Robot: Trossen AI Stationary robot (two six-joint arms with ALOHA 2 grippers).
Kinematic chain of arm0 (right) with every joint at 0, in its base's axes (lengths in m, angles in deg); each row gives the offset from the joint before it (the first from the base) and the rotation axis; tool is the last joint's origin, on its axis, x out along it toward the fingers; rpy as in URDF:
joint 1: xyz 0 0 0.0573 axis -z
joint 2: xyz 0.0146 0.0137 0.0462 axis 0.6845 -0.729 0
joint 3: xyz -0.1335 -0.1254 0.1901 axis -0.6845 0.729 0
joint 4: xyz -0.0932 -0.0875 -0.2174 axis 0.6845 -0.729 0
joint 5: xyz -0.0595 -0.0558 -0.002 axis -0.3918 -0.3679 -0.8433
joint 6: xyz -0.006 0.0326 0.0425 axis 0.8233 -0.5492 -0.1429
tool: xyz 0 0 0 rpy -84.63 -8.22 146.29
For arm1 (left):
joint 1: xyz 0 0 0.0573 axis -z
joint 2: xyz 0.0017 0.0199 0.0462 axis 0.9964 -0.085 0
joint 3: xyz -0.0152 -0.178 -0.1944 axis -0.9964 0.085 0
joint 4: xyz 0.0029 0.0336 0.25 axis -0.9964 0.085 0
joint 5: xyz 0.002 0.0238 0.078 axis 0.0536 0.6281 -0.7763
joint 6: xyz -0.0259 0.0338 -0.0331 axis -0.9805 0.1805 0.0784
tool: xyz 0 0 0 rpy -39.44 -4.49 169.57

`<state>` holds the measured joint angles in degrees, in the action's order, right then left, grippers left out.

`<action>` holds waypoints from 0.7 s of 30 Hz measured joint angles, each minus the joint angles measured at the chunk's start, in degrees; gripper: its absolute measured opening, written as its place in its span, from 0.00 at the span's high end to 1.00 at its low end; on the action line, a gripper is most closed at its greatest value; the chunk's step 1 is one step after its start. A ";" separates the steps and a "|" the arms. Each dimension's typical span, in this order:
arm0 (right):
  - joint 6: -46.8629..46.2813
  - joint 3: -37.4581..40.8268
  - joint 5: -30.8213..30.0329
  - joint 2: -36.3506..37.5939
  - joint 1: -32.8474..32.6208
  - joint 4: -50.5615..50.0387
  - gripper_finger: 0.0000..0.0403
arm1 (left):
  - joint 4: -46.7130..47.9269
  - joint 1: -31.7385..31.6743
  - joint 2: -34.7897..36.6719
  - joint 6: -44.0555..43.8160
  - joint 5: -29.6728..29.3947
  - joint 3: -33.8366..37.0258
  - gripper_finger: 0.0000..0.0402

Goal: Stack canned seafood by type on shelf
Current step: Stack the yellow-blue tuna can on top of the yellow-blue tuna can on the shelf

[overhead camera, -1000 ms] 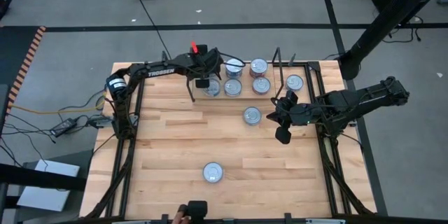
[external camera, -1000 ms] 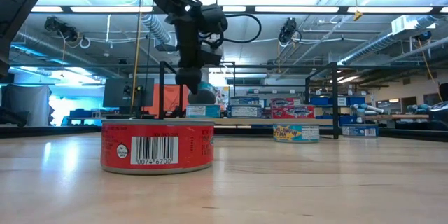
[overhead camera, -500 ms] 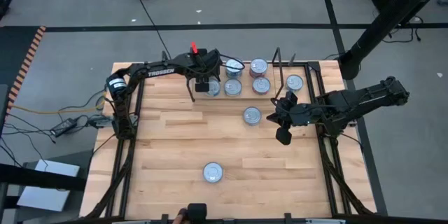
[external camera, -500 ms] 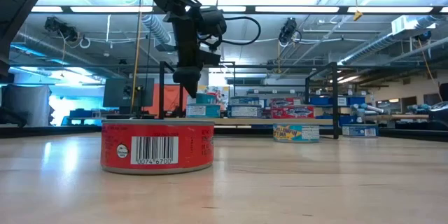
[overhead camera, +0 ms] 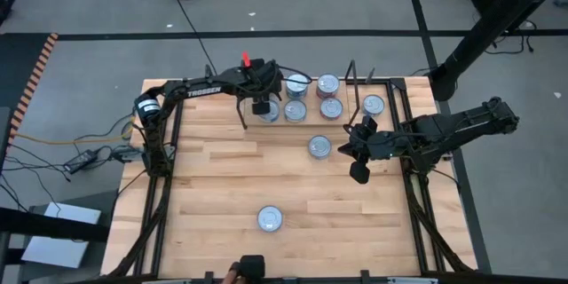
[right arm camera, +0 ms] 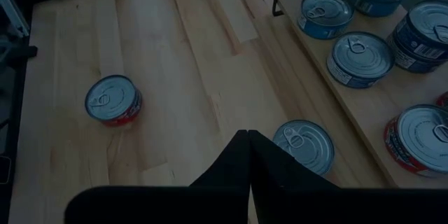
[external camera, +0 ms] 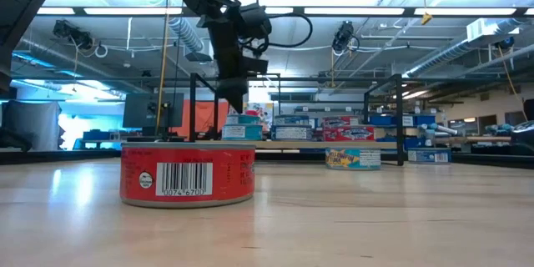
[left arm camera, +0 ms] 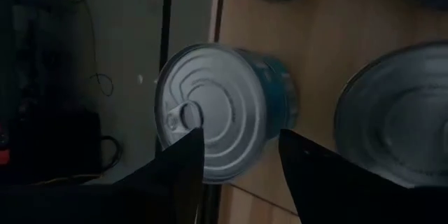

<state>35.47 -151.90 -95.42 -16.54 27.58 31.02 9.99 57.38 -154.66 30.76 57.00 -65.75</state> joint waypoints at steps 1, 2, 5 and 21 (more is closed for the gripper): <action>0.00 0.00 0.00 0.00 -0.01 0.00 0.97 | -0.08 0.00 0.00 -0.59 0.78 0.00 0.54; 0.00 0.00 0.00 0.00 0.00 0.02 0.97 | -0.23 0.00 0.00 -1.61 1.90 0.00 0.54; 0.00 0.00 0.00 0.00 -0.01 0.00 0.97 | -0.88 -0.02 0.00 -5.52 5.13 0.00 0.60; 0.46 0.00 1.03 0.00 0.01 0.00 0.97 | -5.50 -1.36 0.02 -21.77 11.57 0.00 0.98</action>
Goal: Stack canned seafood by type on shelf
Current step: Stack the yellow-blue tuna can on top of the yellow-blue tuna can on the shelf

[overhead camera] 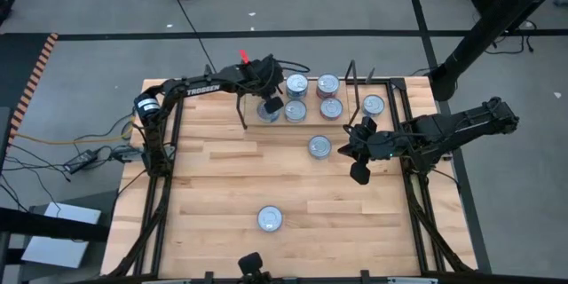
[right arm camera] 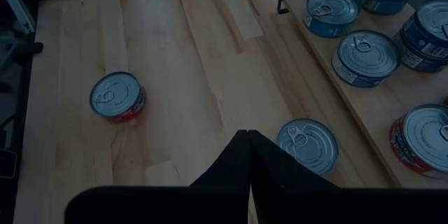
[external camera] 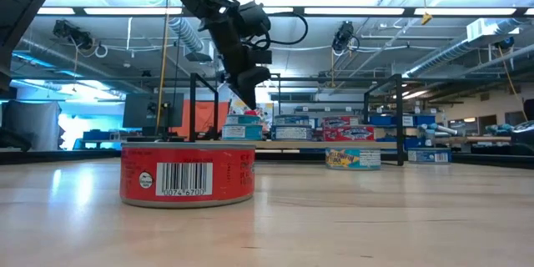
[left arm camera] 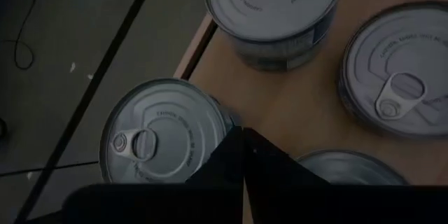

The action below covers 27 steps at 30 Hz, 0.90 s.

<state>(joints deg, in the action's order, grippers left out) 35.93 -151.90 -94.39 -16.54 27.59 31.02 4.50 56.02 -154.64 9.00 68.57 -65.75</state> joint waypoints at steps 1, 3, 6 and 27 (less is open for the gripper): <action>0.02 0.00 0.00 0.00 0.00 0.02 0.97 | -0.18 -0.07 0.00 -0.13 0.05 0.00 0.99; 0.02 0.00 -0.02 0.00 0.01 0.02 0.97 | -0.09 -0.29 0.00 -1.35 0.09 0.00 0.99; 0.04 0.00 -0.02 0.00 0.01 0.04 0.97 | -0.70 -1.20 -0.79 -4.71 0.16 -0.09 0.99; 0.49 -0.02 0.00 0.04 -0.01 0.91 0.97 | 0.02 -0.72 -3.89 -6.97 1.45 -2.01 1.00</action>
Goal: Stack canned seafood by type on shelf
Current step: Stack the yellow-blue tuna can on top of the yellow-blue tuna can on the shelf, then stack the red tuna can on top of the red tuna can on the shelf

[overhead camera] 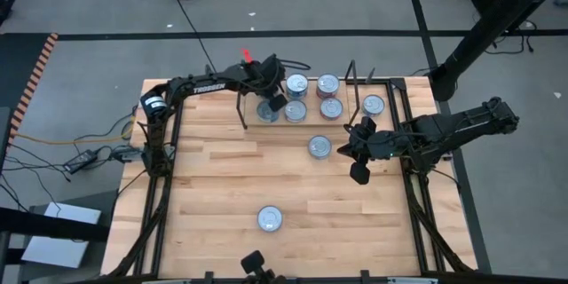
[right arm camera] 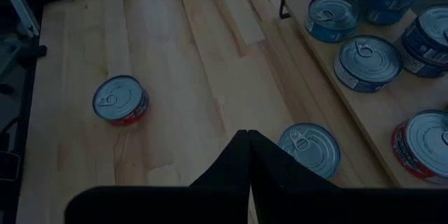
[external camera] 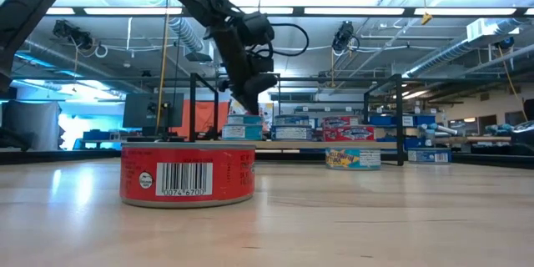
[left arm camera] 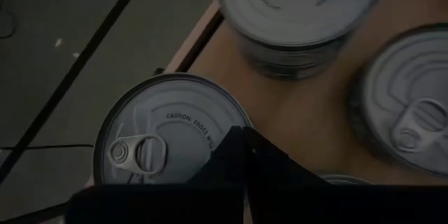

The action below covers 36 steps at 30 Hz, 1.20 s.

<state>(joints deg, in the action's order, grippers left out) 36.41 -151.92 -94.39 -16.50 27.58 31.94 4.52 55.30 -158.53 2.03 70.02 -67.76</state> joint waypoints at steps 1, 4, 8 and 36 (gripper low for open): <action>0.04 0.00 0.00 0.00 0.00 -0.01 0.97 | 0.12 0.02 0.00 -0.04 0.45 0.00 1.00; 0.10 0.00 0.00 -0.02 0.00 -0.02 0.97 | 0.13 0.22 0.00 -0.06 1.16 -0.03 1.00; 0.13 0.00 0.00 -0.01 0.00 -0.02 0.97 | -0.27 0.35 0.00 0.07 0.96 -0.03 1.00; 0.43 0.00 -1.55 -0.31 -0.17 2.25 0.97 | -10.25 7.09 1.99 -2.35 4.34 -1.63 1.00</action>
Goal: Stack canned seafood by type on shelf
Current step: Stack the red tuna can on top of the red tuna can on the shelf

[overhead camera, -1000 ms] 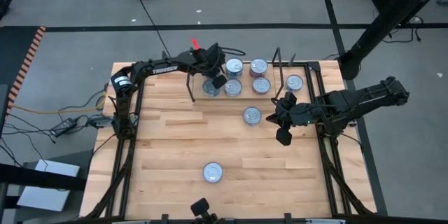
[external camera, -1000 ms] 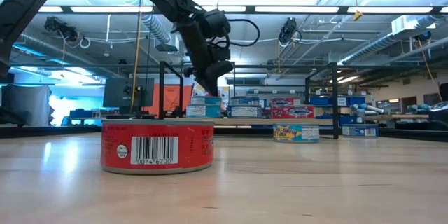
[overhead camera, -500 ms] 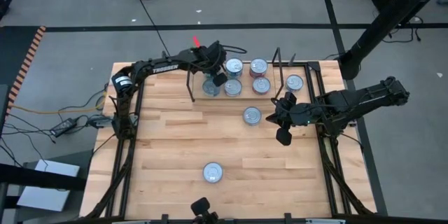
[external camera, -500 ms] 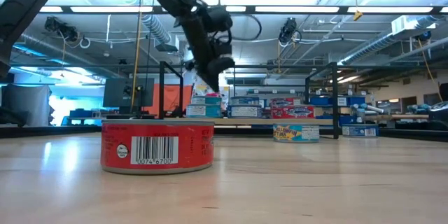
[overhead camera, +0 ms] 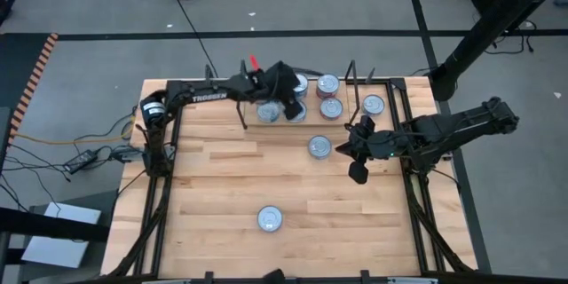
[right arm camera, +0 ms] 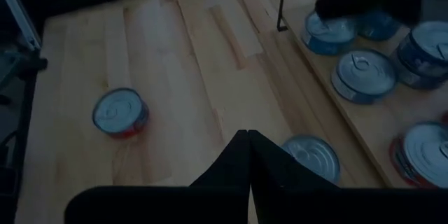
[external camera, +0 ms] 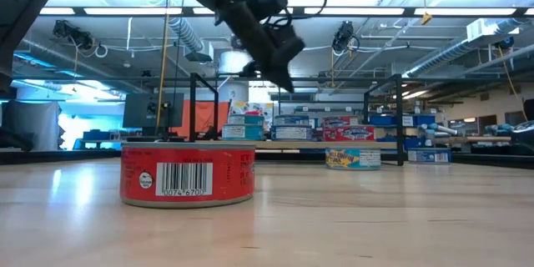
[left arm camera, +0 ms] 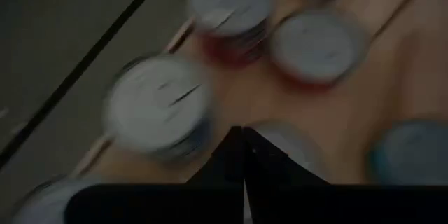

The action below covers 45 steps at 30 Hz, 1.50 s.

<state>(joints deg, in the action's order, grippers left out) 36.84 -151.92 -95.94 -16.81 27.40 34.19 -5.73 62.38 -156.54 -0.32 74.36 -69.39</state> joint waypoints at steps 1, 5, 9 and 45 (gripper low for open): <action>0.31 0.00 0.02 -0.27 -0.01 0.58 0.97 | -3.03 0.66 0.45 -1.04 0.51 1.44 1.00; 1.76 0.00 -0.04 -2.11 -0.27 3.18 0.97 | -15.31 4.38 2.35 -2.80 0.02 7.31 1.00; 3.03 -0.02 -0.07 -5.48 -0.31 5.24 0.97 | -26.47 8.57 3.80 -2.78 0.02 12.88 1.00; 7.65 0.00 17.71 -13.74 4.63 23.78 0.98 | -21.38 21.89 35.14 -1.95 9.21 43.53 1.00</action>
<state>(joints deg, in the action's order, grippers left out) 44.50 -151.92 -78.23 -30.55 32.03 57.97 -27.11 84.27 -121.40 -2.27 83.56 -25.86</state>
